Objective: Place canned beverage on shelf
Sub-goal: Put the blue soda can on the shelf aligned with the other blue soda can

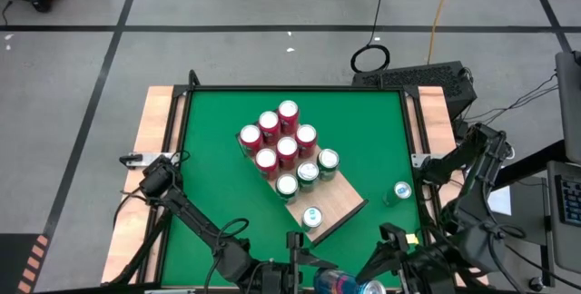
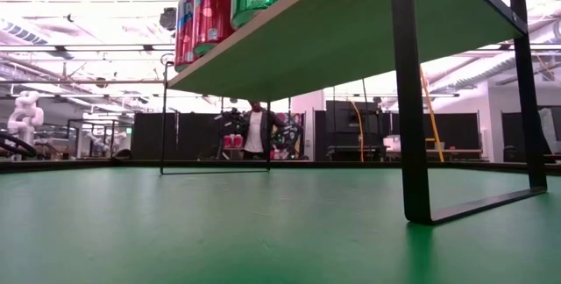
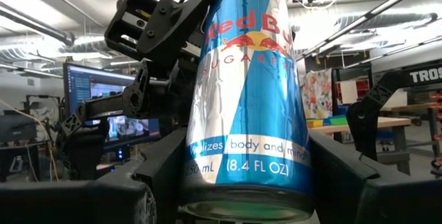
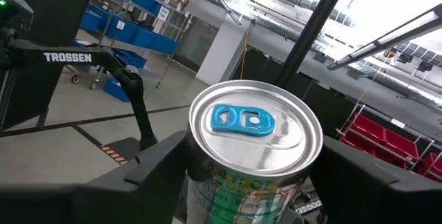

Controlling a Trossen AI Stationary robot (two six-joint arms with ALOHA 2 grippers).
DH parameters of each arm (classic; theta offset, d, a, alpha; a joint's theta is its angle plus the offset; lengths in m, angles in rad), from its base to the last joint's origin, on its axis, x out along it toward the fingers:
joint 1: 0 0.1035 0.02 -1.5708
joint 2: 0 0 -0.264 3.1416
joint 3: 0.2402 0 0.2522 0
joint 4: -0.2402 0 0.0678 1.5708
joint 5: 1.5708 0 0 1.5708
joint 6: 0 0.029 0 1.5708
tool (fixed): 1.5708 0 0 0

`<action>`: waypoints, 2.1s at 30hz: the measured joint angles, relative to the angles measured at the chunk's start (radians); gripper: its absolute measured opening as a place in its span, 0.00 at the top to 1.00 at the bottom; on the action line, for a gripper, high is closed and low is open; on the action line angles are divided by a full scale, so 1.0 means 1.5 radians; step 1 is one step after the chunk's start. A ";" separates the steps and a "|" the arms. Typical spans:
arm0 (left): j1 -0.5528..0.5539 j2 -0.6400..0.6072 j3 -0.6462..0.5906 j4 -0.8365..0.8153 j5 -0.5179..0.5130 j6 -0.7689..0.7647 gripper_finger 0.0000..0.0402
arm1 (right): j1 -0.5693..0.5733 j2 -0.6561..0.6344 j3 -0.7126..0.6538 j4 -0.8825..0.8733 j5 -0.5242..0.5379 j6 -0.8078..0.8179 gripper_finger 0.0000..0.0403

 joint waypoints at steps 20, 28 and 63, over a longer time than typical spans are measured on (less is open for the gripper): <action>-0.003 -0.002 0.000 -0.044 -0.073 -0.018 0.26 | -0.013 -0.001 -0.001 -0.030 0.011 0.009 0.40; -0.041 -0.014 0.001 -0.042 -0.232 0.034 0.03 | -0.013 -0.048 -0.001 -0.110 0.006 0.059 0.40; -0.062 -0.205 0.000 -0.632 -0.242 -0.202 0.05 | -0.177 -0.293 -0.260 -0.294 -0.086 0.269 0.40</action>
